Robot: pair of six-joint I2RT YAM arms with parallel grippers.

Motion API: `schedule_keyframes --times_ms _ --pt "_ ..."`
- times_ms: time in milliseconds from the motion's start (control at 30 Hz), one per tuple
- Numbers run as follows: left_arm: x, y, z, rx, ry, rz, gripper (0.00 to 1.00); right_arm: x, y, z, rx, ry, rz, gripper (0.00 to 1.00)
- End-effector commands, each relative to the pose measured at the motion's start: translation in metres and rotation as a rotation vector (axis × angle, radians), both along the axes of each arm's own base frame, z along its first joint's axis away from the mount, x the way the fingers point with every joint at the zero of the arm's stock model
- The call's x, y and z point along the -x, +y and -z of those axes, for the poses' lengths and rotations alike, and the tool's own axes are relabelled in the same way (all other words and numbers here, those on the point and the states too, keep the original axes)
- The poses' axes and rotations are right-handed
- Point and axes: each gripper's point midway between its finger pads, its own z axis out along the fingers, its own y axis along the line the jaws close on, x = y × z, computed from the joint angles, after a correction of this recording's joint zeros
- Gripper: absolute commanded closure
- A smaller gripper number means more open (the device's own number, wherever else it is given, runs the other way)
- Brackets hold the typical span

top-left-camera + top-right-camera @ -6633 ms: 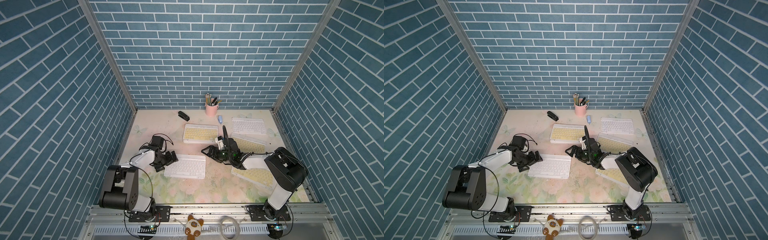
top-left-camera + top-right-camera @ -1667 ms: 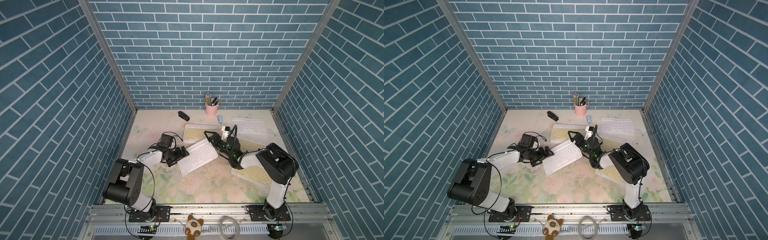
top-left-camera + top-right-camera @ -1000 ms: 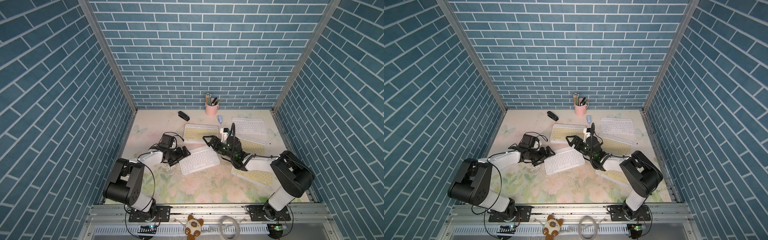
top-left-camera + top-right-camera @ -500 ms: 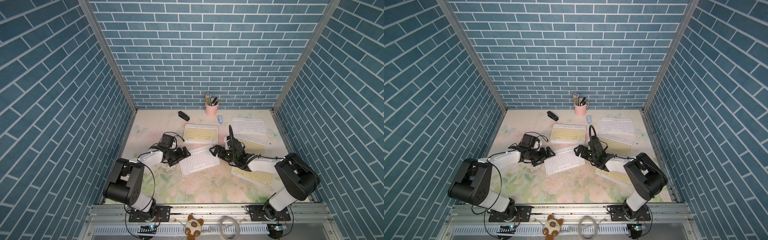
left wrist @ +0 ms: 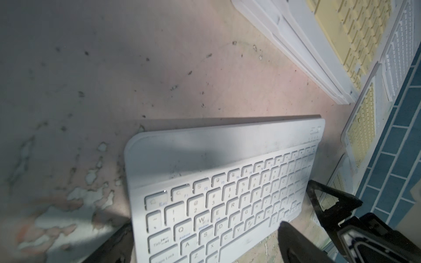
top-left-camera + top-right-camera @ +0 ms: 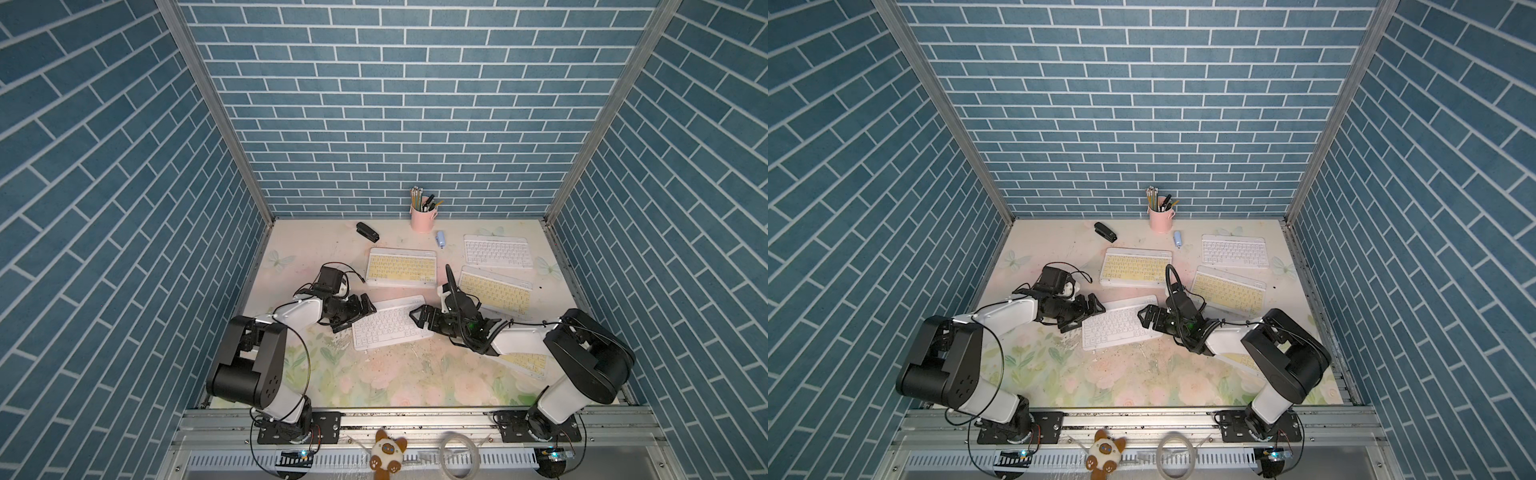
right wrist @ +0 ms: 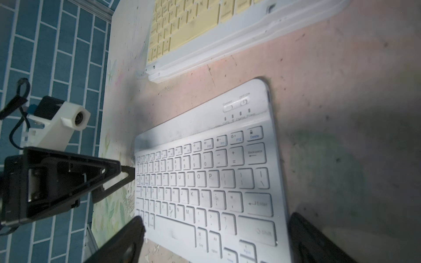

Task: Stack the numeric keypads
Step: Pick up the numeric keypad from the center of the board.

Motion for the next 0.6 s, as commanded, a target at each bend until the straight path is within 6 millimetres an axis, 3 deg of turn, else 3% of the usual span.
schedule_keyframes --times_ms 0,100,267,567 --pt "0.011 0.005 0.015 -0.029 0.079 0.014 0.00 0.008 -0.002 -0.021 -0.040 0.022 0.021 0.01" --pt "0.007 0.004 0.013 -0.026 0.075 0.016 0.00 -0.005 -0.020 -0.037 0.021 -0.034 0.051 0.02" --pt "0.005 0.003 0.013 -0.019 0.078 0.014 0.00 -0.046 -0.043 -0.034 -0.002 -0.024 0.121 0.02" --pt "0.009 0.004 0.014 -0.023 0.084 0.016 0.00 -0.083 -0.010 -0.019 -0.029 -0.021 0.068 0.01"
